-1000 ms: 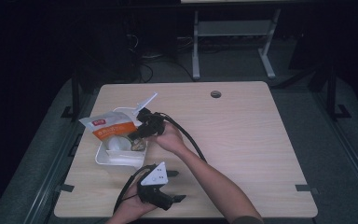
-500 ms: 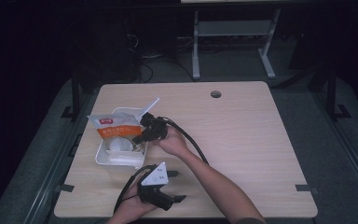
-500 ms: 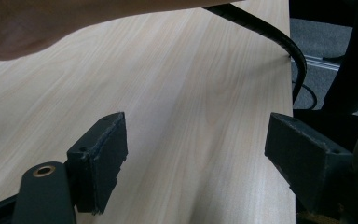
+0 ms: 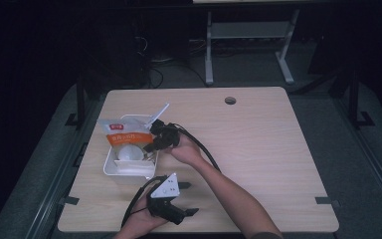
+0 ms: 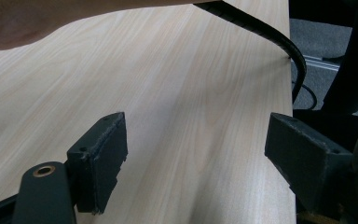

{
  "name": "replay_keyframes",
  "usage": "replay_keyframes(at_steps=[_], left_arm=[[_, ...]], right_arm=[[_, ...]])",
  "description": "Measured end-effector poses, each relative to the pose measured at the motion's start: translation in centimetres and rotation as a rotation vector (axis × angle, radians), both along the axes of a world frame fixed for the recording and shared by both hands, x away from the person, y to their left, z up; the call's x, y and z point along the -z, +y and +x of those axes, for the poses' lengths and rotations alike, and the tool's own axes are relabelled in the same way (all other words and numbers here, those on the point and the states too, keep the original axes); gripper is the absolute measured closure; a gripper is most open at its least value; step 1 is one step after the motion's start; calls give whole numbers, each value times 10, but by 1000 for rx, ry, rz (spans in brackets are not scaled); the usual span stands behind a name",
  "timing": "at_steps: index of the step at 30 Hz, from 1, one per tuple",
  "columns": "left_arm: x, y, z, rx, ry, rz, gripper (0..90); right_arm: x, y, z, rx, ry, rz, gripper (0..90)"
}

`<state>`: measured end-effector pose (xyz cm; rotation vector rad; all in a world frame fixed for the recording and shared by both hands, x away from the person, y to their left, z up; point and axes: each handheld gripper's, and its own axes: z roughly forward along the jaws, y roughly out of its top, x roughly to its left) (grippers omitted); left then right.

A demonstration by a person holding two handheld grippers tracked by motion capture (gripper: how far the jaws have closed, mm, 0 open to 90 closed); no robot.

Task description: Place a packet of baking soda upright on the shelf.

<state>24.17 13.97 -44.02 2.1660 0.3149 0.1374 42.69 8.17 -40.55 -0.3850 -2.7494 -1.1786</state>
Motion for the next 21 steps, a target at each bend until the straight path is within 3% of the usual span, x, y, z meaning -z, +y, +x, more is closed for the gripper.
replay_keyframes(at_steps=[8,14,21], left_arm=[[0,0,1,-3,-1,2,206],[1,0,1,-7,-1,7,205],[1,0,1,-11,1,10,206]], right_arm=[[-1,-5,7,17,-13,-2,887],[2,-7,10,29,27,19,883],[6,-8,10,35,40,21,892]])
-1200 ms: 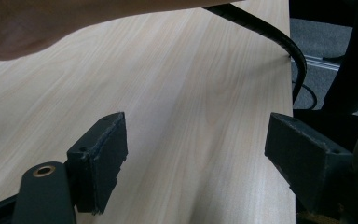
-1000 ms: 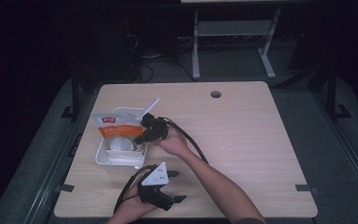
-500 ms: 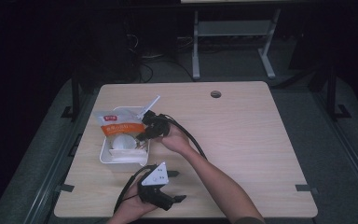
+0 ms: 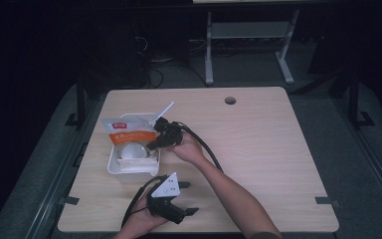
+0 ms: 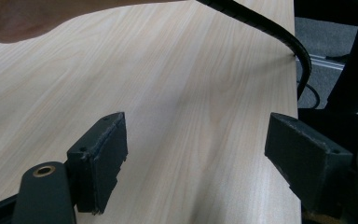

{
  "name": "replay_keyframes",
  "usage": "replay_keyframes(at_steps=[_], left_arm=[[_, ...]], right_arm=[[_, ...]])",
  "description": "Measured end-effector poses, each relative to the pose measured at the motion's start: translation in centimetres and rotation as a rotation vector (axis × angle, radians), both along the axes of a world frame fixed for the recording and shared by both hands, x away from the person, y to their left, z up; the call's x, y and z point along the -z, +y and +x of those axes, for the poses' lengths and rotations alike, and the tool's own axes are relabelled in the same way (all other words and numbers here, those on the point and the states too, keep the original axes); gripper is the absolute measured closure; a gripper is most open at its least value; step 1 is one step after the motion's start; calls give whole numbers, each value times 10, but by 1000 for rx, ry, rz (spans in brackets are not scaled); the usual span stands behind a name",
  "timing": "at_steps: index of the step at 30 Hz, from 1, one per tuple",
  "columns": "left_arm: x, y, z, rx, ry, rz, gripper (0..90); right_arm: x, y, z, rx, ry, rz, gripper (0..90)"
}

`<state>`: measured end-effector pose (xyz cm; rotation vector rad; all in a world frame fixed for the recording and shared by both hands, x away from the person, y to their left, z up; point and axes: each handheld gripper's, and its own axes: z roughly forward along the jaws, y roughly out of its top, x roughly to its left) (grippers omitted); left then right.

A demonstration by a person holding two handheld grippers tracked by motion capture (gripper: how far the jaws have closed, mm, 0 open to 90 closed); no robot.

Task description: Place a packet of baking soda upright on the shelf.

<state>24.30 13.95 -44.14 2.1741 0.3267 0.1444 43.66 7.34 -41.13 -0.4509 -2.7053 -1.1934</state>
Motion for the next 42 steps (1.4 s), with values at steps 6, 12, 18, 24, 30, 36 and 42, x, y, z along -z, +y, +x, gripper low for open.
replay_keyframes(at_steps=[6,12,18,24,30,36,42], left_arm=[[0,0,0,0,1,0,205],[1,-1,0,1,2,6,206],[1,-1,0,-1,5,7,206],[2,-1,1,-4,8,7,206],[1,0,2,-11,7,5,205],[2,0,2,-18,9,6,205],[1,1,3,-22,10,6,205]], right_arm=[[5,-2,1,9,25,5,893],[8,-4,1,17,34,15,892],[8,-6,2,21,50,39,848],[3,-12,3,33,64,95,791],[-5,-18,0,40,46,106,767],[-10,-26,-2,47,35,121,765],[-14,-36,-4,55,29,128,750]])
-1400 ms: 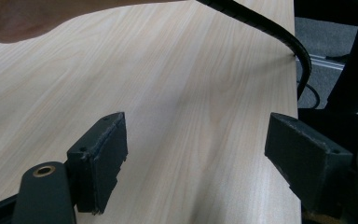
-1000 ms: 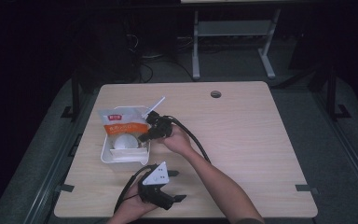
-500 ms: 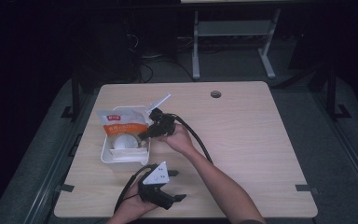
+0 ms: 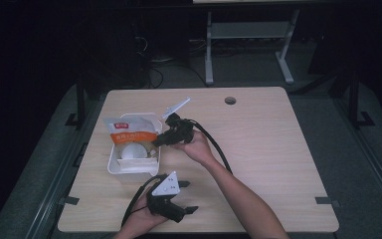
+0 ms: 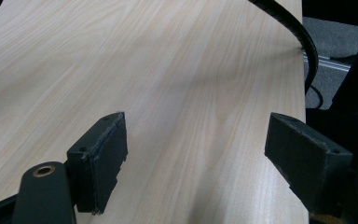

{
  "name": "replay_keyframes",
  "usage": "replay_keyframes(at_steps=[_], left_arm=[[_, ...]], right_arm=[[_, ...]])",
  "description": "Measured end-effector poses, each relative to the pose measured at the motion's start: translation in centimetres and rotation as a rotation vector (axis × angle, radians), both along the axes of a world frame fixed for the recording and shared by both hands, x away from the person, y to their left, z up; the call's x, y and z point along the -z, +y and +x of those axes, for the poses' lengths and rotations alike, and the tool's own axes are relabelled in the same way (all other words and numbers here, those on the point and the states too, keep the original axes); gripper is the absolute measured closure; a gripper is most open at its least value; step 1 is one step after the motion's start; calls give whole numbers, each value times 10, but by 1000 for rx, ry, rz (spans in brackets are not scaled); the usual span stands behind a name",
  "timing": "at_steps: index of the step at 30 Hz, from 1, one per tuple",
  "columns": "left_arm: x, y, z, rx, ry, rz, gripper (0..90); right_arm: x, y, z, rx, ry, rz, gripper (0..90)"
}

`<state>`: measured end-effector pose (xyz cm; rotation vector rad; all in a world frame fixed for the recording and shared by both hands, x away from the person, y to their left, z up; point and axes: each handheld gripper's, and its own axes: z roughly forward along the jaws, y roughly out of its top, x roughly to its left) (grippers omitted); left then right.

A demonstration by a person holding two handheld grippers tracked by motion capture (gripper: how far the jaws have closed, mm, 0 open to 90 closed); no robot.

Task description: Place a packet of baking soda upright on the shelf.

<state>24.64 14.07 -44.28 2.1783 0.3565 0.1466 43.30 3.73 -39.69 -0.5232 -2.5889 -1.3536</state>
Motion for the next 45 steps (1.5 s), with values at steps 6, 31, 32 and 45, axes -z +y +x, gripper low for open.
replay_keyframes(at_steps=[6,31,32,45], left_arm=[[0,1,1,-8,5,-1,206],[0,5,6,-30,17,-3,207],[0,5,6,-30,16,-4,207],[1,6,8,-37,21,-2,211]], right_arm=[[-7,-11,-2,11,-11,10,732],[-19,-73,-8,79,0,27,639],[-19,-75,-9,82,0,26,636],[-24,-105,-14,118,2,41,603]])
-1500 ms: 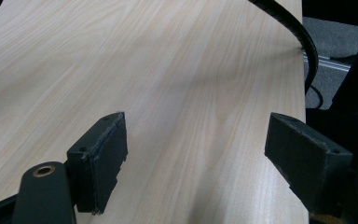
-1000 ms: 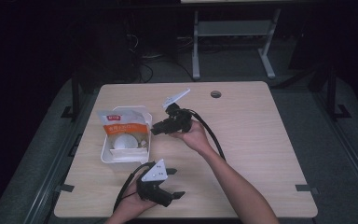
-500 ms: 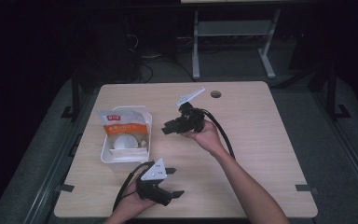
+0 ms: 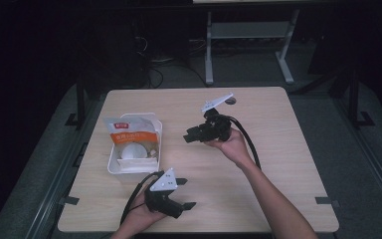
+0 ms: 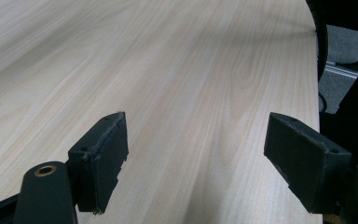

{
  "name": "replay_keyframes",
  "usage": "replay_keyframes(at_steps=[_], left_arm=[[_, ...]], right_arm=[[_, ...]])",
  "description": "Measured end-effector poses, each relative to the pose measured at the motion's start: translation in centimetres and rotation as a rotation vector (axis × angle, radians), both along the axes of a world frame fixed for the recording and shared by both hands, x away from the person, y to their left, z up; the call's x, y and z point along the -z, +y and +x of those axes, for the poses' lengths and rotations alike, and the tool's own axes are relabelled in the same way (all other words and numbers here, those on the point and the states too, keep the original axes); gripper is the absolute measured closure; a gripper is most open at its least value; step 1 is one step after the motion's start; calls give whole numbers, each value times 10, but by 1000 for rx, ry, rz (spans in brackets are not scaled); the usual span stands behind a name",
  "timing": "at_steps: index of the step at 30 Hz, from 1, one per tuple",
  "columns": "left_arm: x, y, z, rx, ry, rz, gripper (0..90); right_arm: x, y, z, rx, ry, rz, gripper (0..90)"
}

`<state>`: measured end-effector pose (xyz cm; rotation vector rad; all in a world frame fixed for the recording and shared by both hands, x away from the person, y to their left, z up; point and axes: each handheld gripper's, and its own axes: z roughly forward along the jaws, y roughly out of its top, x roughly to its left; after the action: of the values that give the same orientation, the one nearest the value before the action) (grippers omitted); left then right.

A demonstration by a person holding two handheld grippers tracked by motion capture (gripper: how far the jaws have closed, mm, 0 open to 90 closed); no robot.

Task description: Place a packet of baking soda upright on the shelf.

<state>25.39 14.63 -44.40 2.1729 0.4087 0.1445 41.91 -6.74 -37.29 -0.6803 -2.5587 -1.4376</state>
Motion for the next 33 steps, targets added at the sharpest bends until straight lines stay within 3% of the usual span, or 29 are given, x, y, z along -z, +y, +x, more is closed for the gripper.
replay_keyframes(at_steps=[10,33], left_arm=[[0,0,1,-3,1,-1,211],[1,0,4,-10,7,0,209]], right_arm=[[-1,-18,-4,21,-9,-5,584],[-1,-65,-16,76,18,-9,503]])
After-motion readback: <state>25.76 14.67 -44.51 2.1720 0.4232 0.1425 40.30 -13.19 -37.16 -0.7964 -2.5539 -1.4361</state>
